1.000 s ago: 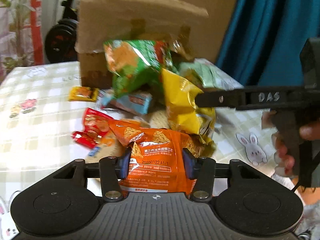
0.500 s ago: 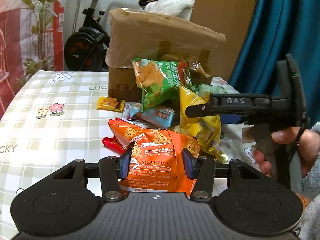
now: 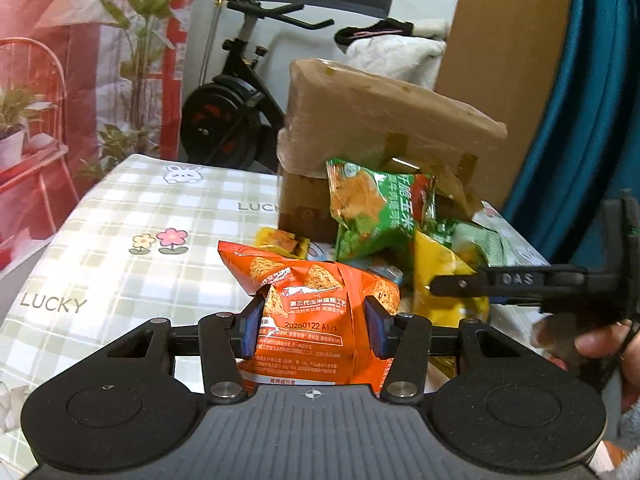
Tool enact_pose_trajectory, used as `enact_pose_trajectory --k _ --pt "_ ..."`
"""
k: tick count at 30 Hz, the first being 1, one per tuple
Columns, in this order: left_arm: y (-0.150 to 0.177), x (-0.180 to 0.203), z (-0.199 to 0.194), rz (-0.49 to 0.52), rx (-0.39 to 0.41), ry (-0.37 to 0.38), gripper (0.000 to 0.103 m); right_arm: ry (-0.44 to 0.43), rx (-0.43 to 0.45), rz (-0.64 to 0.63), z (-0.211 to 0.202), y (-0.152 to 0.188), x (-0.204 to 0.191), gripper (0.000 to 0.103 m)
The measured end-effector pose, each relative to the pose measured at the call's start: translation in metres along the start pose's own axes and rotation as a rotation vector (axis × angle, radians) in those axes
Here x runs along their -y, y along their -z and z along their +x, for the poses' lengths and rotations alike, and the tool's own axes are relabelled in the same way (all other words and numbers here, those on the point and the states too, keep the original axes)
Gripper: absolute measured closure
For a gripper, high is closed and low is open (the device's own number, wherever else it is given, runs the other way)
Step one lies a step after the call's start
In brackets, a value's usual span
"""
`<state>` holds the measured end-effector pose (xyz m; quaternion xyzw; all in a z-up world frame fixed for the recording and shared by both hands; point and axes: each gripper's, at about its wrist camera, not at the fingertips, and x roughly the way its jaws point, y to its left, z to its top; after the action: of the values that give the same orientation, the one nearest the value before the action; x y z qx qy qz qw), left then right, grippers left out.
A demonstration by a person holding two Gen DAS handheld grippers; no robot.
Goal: Organize snacks
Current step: 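Lift the orange chip bag with the left tool while the right tool lifts the yellow bag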
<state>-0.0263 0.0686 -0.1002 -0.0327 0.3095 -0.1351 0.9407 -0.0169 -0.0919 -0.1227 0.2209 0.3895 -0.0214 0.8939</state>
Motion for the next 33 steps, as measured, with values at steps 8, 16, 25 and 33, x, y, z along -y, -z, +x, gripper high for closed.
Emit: enact_pose_trajectory --k 8,16,25,33 --pt "-0.008 0.000 0.001 -0.006 0.015 -0.022 0.050 -0.015 0.009 -0.028 -0.013 0.000 -0.003 0.045" --pt "-0.015 0.003 -0.007 0.006 0.059 -0.035 0.050 -0.054 0.051 -0.053 -0.034 -0.007 -0.013 0.045" --pt "-0.034 0.011 -0.016 0.025 0.122 -0.050 0.050 -0.111 0.136 -0.058 -0.064 -0.024 -0.020 0.045" --pt "-0.053 0.021 -0.018 0.044 0.181 -0.050 0.050 -0.116 0.249 -0.064 -0.090 -0.052 -0.014 0.045"
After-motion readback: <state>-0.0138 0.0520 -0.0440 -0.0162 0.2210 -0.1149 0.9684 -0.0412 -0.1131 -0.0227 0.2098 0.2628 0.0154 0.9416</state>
